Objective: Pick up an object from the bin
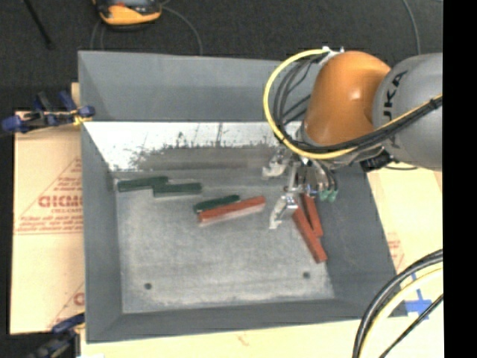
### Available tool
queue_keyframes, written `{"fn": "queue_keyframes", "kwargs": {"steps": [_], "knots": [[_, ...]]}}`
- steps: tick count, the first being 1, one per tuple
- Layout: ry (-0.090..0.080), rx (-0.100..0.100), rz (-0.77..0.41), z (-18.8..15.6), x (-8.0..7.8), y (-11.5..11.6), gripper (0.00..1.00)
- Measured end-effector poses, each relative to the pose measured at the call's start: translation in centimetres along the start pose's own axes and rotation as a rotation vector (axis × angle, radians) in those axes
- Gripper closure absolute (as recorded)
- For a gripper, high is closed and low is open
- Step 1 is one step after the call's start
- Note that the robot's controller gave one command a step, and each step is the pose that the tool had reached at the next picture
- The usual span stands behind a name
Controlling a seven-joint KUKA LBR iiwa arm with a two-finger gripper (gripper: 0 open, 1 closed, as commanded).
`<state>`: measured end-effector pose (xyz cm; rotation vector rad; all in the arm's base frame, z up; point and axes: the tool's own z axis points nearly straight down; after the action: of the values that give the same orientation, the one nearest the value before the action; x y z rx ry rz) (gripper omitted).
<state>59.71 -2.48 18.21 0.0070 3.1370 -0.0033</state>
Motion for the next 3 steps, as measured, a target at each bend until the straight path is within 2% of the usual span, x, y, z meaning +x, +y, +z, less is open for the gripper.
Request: {"fn": "queue_keyframes", "kwargs": {"steps": [1,2,3], "knots": [[0.000,0.000,0.000,0.0,0.0,0.0,0.00],[-0.002,0.000,-0.034,10.0,-3.6,1.3,1.00],[-0.003,0.000,-0.034,10.0,-3.6,1.3,1.00]]}}
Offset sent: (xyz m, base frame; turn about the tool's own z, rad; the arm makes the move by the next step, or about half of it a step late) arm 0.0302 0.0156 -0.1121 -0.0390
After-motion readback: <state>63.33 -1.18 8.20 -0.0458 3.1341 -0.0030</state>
